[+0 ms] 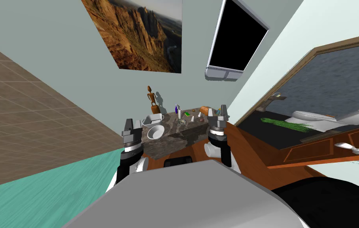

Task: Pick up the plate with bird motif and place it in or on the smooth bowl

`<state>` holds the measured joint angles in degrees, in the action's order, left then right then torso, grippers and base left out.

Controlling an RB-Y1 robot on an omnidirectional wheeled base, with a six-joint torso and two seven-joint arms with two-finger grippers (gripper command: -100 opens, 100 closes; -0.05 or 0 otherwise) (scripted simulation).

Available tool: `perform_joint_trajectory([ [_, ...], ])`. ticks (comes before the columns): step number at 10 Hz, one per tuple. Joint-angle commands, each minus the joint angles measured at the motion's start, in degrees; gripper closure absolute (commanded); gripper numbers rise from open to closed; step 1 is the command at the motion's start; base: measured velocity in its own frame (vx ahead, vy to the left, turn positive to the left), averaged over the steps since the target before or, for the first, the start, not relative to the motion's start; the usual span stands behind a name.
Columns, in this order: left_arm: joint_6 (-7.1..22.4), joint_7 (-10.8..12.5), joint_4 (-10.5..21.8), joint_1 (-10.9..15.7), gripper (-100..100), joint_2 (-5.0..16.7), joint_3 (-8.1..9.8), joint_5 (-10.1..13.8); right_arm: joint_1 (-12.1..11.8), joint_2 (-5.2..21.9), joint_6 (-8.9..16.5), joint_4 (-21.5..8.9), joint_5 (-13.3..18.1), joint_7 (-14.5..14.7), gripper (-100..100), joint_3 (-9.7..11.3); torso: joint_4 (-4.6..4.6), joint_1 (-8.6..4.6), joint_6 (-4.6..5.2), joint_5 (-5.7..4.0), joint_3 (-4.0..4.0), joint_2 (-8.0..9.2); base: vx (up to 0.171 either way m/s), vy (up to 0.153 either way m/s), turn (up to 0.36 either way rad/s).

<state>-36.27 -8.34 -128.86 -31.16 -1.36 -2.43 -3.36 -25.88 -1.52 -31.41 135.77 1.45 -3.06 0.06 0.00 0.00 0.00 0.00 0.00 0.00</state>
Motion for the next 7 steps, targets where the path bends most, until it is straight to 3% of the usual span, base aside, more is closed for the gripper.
perform_joint_trajectory([
  [1,0.0,0.0,0.0,0.0,0,0.0,0.0,0.0,-0.46,2.61,0.1,-0.65,0.79,-0.02,-100,0.06,0.0,0.0,0.0,0.0,0.0,0.0,-0.021,0.006,0.069],
  [4,0.0,0.0,0.0,0.01,0,0.0,0.0,0.0,-1.52,6.64,0.34,-2.15,2.65,-0.08,-100,0.15,0.05,0.08,-0.01,0.02,0.14,0.26,-0.06,0.022,0.086],
  [7,0.0,0.0,0.0,0.01,0,0.0,-0.01,0.0,-4.02,12.38,0.94,-5.67,7.2,-0.21,-100,0.24,0.06,0.08,-0.02,0.01,0.15,0.27,-0.076,0.027,0.173],
])
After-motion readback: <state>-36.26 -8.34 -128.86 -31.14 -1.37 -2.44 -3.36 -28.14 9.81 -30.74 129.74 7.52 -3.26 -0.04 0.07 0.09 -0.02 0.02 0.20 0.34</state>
